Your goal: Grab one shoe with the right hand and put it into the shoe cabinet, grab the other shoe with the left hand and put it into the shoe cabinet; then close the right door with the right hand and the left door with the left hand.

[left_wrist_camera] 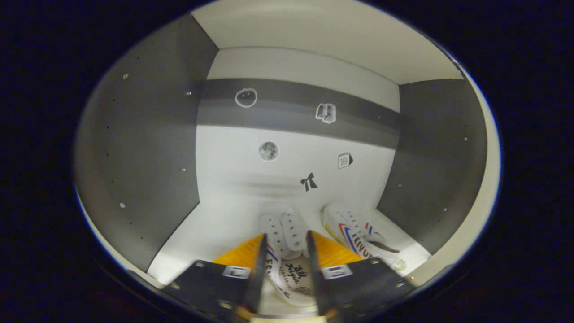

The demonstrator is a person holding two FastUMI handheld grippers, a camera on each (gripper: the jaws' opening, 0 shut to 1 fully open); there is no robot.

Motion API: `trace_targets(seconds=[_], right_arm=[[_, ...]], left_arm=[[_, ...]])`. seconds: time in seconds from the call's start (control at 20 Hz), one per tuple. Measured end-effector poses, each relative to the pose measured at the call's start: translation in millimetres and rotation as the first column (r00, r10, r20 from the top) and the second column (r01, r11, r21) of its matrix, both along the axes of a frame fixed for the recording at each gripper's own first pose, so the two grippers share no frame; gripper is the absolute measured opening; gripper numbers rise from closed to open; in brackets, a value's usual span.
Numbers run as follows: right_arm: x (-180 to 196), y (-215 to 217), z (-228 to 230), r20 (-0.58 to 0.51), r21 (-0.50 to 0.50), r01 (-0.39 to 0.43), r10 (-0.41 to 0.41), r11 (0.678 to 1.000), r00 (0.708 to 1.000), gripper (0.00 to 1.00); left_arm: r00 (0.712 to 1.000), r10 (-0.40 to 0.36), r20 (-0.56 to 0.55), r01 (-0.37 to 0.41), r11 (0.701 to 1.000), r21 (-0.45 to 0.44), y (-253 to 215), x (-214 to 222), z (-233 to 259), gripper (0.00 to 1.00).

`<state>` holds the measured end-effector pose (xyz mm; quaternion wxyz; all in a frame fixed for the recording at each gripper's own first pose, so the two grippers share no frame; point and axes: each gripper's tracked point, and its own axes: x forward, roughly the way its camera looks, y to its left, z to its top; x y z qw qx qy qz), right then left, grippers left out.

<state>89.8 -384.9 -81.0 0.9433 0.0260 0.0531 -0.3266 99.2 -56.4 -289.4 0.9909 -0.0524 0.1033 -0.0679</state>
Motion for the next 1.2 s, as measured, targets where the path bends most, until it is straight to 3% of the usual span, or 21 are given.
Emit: trace_targets(seconds=[0.1,0.2,0.25,0.45,0.5,0.7,0.85,0.9,1.1,1.2], right_arm=[[-1,2,-2,0.0,0.002,-0.008,0.008,1.0,1.0,0.93],[-2,5,-4,-0.003,0.007,-0.02,0.02,1.0,1.0,0.93],[-2,6,-2,0.0,0.006,-0.025,0.025,1.0,1.0,0.98],[2,20,25,0.053,0.017,-0.062,0.061,0.998,0.997,0.93],[3,23,35,0.07,0.014,-0.073,0.072,0.997,0.995,0.98],[10,35,76,0.129,-0.016,-0.122,0.123,0.992,0.984,0.98],[8,37,97,0.163,-0.036,-0.132,0.136,0.991,0.977,0.98],[6,39,103,0.184,-0.031,-0.136,0.139,0.99,0.973,0.93],[0,57,113,0.222,0.015,-0.173,0.166,0.985,0.961,0.98],[-5,64,120,0.224,0.011,-0.181,0.174,0.983,0.959,0.93]], left_arm=[[0.999,0.001,0.033,-0.001,1.0,0.012,0,-21,10,0.96],[0.997,0.002,0.08,-0.004,1.0,0.024,-1,-40,22,0.98],[0.994,0.004,0.11,-0.007,1.0,0.028,-1,-52,30,0.98],[0.974,0.036,0.226,-0.053,0.996,0.072,11,-108,60,0.99],[0.968,0.045,0.248,-0.067,0.995,0.08,15,-122,67,0.99],[0.928,0.098,0.359,-0.112,0.994,0.018,29,-174,75,0.99],[0.93,0.112,0.351,-0.136,0.99,0.046,37,-208,54,0.98],[0.932,0.118,0.342,-0.151,0.986,0.07,41,-218,46,0.98],[0.957,0.155,0.245,-0.183,0.978,0.095,50,-255,4,1.0],[0.967,0.155,0.204,-0.177,0.98,0.095,54,-270,-8,1.0]])
